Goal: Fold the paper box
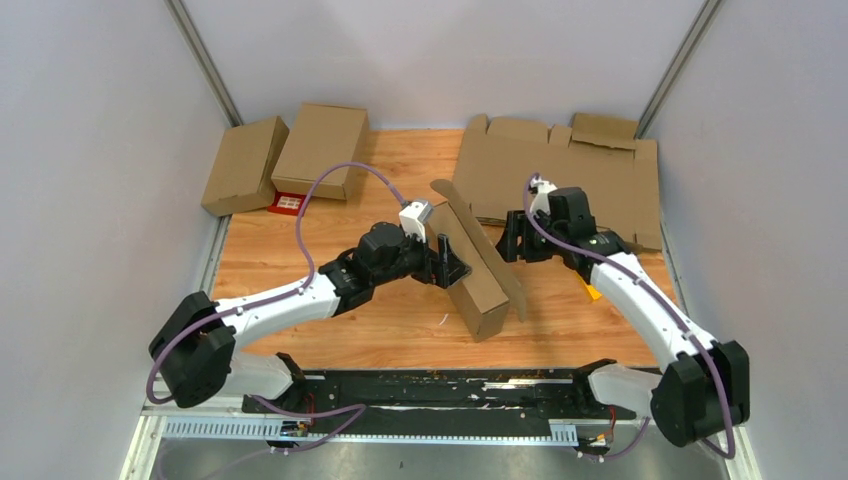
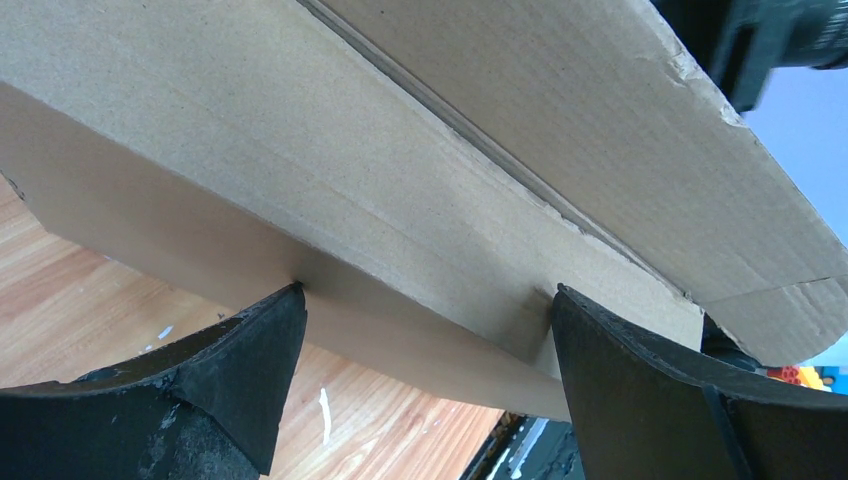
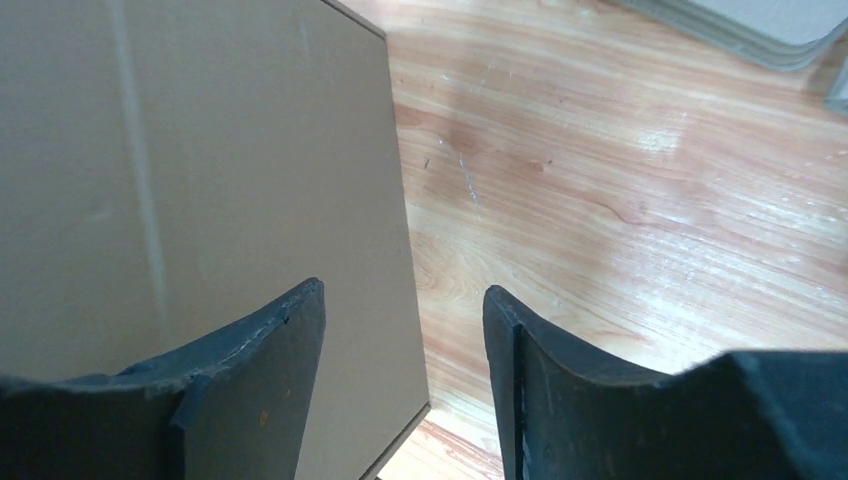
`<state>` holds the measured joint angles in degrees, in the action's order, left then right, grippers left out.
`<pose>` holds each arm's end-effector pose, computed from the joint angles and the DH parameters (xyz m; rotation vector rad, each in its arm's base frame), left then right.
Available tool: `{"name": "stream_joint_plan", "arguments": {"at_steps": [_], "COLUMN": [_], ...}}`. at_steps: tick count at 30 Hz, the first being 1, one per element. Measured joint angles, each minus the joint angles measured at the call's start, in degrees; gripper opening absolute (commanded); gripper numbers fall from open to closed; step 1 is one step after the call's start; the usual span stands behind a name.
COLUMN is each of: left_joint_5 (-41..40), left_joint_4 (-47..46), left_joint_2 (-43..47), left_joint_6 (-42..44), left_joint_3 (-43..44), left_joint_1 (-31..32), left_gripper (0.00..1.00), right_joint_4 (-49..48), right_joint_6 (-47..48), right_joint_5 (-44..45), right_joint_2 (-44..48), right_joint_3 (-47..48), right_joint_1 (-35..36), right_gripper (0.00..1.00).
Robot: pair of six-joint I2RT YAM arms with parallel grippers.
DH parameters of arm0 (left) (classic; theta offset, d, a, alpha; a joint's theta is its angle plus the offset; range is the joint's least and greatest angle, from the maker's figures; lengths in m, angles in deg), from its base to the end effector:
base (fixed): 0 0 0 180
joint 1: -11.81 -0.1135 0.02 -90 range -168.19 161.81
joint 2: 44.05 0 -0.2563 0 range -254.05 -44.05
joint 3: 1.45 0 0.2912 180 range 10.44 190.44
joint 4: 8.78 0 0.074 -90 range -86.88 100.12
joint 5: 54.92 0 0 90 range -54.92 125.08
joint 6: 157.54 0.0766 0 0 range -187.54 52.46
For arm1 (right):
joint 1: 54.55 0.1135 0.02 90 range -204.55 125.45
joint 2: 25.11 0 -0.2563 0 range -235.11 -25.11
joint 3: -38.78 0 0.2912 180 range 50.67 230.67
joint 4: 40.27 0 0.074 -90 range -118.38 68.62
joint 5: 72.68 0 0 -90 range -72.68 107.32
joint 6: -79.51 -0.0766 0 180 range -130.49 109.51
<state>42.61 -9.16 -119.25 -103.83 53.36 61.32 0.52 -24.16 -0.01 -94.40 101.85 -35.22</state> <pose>0.2316 -0.2867 0.2085 0.3354 2.0599 -1.0940 0.2936 0.1272 0.2141 -0.2659 2.4224 0.6275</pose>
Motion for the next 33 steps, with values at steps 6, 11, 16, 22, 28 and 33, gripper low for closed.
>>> {"name": "stream_joint_plan", "arguments": {"at_steps": [6, 11, 16, 22, 28, 33], "left_joint_5": [0.0, 0.02, 0.0, 0.09, 0.11, 0.33], "left_joint_4": [-0.74, -0.94, -1.11, -1.29, -1.7, -2.01], "left_joint_2": [-0.46, -0.59, -0.66, -0.81, -1.01, -1.29], "left_joint_6": [-0.02, -0.04, -0.42, -0.83, -1.51, -2.16], "left_joint_3": [0.02, 0.02, 0.02, 0.0, -0.13, -0.17], "left_joint_1": [0.0, 0.0, 0.0, 0.0, 0.0, 0.0], "left_gripper": [0.97, 0.97, 0.97, 0.97, 0.98, 0.98], "right_joint_4": [2.75, 3.02, 5.31, 11.98, 18.29, 22.6], "right_joint_6": [-0.42, -1.44, -2.23, -0.76, -0.81, -1.36], "right_joint_5": [-0.92, -5.7, -7.54, 3.69, 18.99, 27.96], "right_joint_2": [8.09, 14.43, 13.53, 7.63, 3.89, -0.46], "right_joint_3": [2.75, 3.96, 5.64, 8.87, 13.09, 14.78], "right_joint_1": [-0.42, -0.39, 4.85, 19.98, 30.34, 36.04], "right_gripper": [0.84, 0.84, 0.86, 0.86, 0.86, 0.83]}}
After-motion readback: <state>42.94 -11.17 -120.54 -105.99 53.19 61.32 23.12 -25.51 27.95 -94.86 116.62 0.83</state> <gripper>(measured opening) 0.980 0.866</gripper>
